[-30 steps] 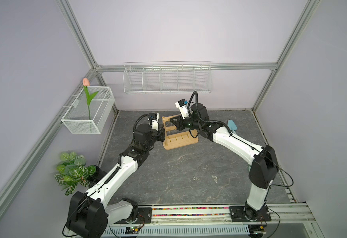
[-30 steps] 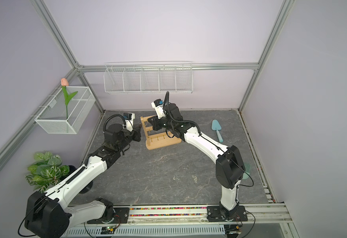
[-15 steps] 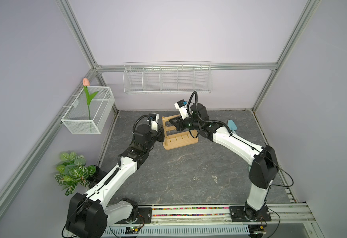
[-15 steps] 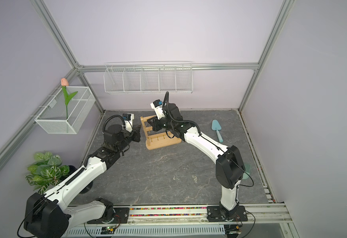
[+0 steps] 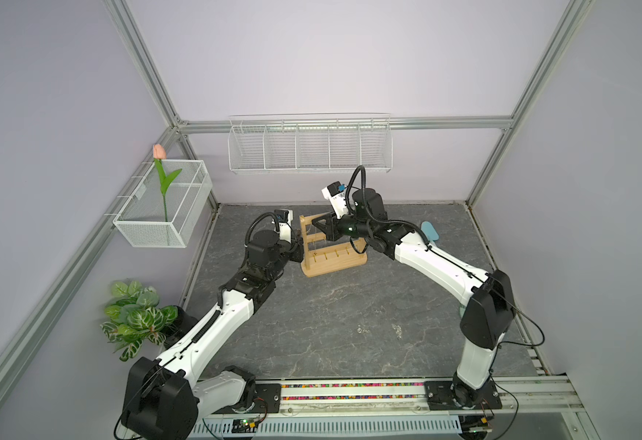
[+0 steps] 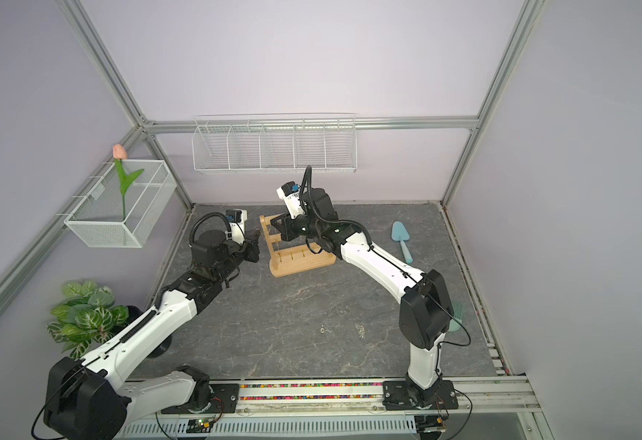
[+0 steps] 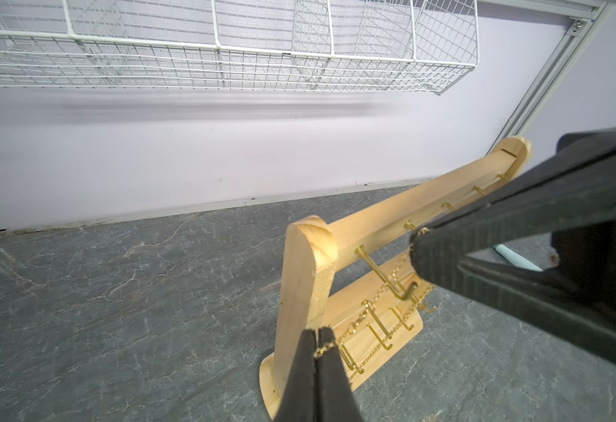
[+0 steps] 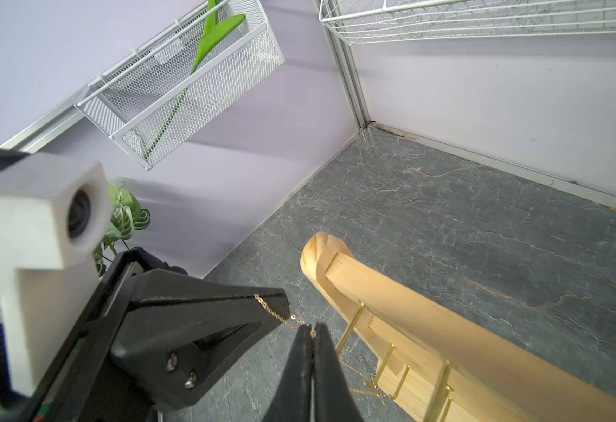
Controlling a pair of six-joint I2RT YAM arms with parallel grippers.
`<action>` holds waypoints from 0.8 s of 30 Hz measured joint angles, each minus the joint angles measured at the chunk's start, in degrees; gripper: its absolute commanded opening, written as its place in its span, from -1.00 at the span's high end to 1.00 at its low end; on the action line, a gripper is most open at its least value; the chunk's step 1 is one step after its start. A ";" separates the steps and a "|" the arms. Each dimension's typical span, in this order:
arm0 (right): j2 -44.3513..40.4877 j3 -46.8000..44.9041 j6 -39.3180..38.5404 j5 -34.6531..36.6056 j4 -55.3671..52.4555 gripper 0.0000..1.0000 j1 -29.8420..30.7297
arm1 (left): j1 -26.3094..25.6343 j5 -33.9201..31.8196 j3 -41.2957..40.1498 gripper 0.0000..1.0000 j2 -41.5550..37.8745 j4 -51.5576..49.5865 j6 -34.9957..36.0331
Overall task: Hang the necklace on the jewelry display stand
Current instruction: Hang the necklace on the stand.
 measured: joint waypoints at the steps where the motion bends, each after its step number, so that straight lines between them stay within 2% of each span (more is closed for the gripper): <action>1: 0.00 -0.02 0.00 0.15 -0.04 0.86 -0.02 | 0.00 0.02 0.00 1.00 0.00 0.00 -0.02; 24: 0.52 -0.42 -0.33 1.70 -0.79 0.80 -0.68 | 0.00 1.42 0.00 1.00 2.64 0.07 -1.03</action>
